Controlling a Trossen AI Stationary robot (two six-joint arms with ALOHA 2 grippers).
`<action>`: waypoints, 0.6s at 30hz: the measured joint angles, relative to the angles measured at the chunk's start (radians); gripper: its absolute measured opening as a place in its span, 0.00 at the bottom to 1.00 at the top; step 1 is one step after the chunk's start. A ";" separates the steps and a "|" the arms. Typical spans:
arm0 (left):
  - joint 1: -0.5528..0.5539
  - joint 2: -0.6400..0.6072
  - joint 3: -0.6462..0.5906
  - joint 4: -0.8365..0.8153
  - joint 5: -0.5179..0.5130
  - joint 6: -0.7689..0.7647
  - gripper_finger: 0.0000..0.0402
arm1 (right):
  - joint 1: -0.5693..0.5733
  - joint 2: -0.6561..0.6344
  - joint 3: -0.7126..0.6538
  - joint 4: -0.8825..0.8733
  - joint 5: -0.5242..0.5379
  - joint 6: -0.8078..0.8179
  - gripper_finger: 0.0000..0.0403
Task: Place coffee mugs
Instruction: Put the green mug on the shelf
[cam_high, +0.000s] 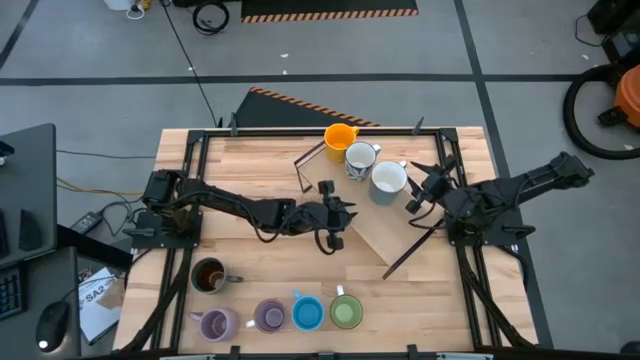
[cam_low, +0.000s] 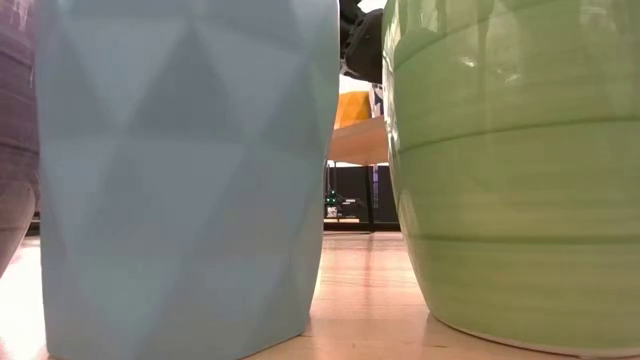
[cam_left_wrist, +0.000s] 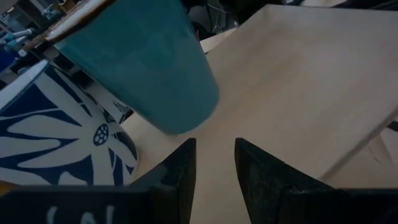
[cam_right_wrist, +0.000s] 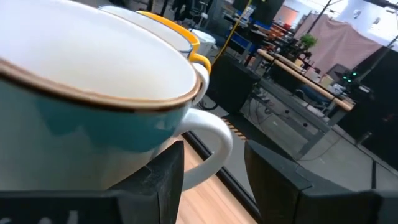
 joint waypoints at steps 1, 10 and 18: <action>-0.002 0.000 0.000 -0.003 0.000 0.000 0.29 | 0.008 -0.006 0.000 -0.014 0.000 0.010 0.43; -0.010 0.000 0.000 -0.013 0.000 -0.030 0.29 | 0.063 -0.059 0.019 -0.082 -0.001 0.094 0.43; -0.029 -0.051 0.000 -0.068 0.004 -0.060 0.29 | 0.101 -0.066 0.123 -0.293 -0.027 0.248 0.43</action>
